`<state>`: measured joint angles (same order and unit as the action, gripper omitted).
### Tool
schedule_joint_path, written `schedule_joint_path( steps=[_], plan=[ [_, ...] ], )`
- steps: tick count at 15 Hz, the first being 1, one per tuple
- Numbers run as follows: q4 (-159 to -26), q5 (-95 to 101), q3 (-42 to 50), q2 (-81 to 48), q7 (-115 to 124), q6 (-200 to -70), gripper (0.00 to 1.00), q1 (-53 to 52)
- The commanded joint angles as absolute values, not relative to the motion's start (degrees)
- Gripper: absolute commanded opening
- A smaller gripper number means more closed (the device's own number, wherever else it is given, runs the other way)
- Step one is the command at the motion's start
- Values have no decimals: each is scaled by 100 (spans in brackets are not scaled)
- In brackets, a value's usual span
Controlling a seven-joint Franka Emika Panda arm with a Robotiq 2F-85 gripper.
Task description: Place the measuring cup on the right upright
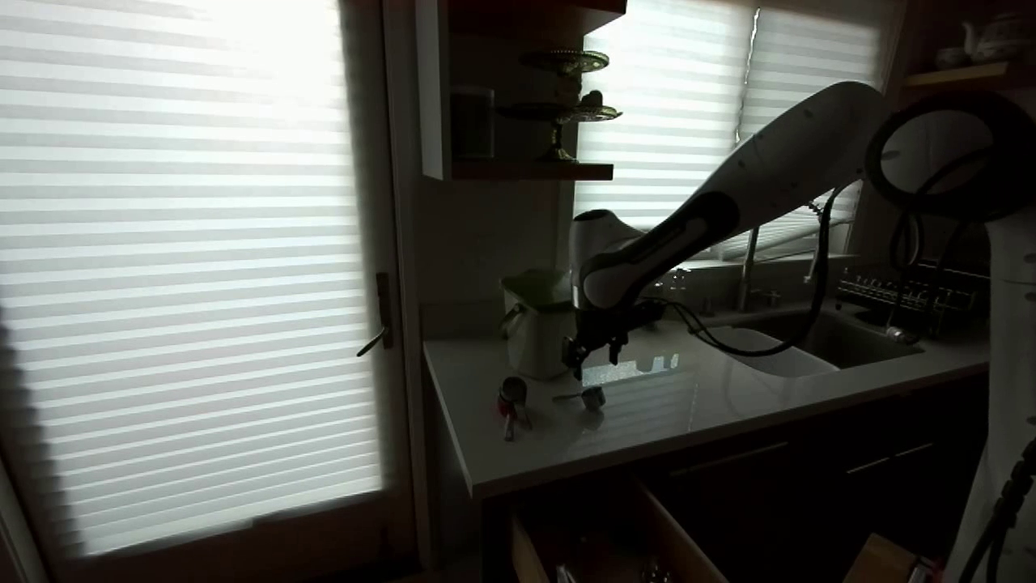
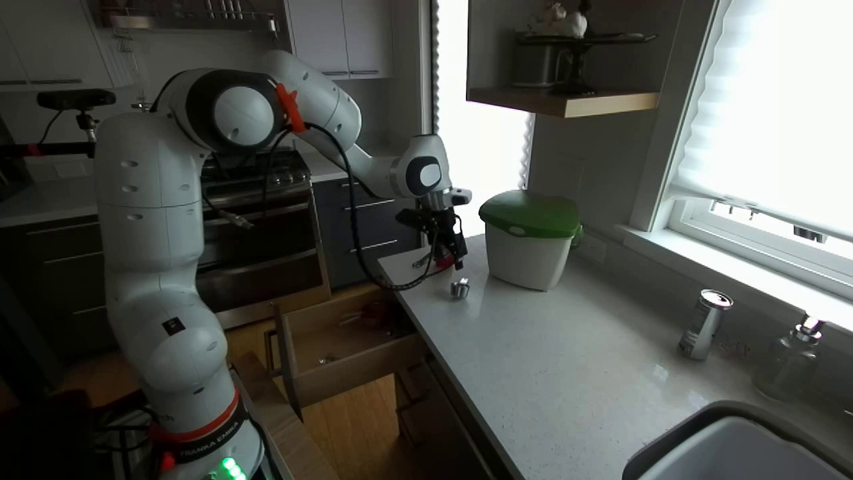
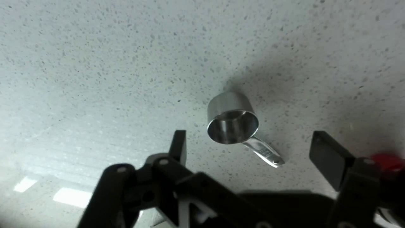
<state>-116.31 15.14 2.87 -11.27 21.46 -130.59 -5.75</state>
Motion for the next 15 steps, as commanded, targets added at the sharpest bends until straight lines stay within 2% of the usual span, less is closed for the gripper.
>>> schedule_joint_path(
  steps=[1, 3, 14, 15],
  plan=[
    [-11858, 1184, 149, -506, 2017, -12335, 100, -513],
    [-11929, 1074, 93, -174, 2171, -11915, 100, -505],
    [-13637, 840, -422, 2271, 2785, -12258, 100, -350],
    [-13079, 936, -514, 1738, 2870, -12017, 100, -285]
  ],
)
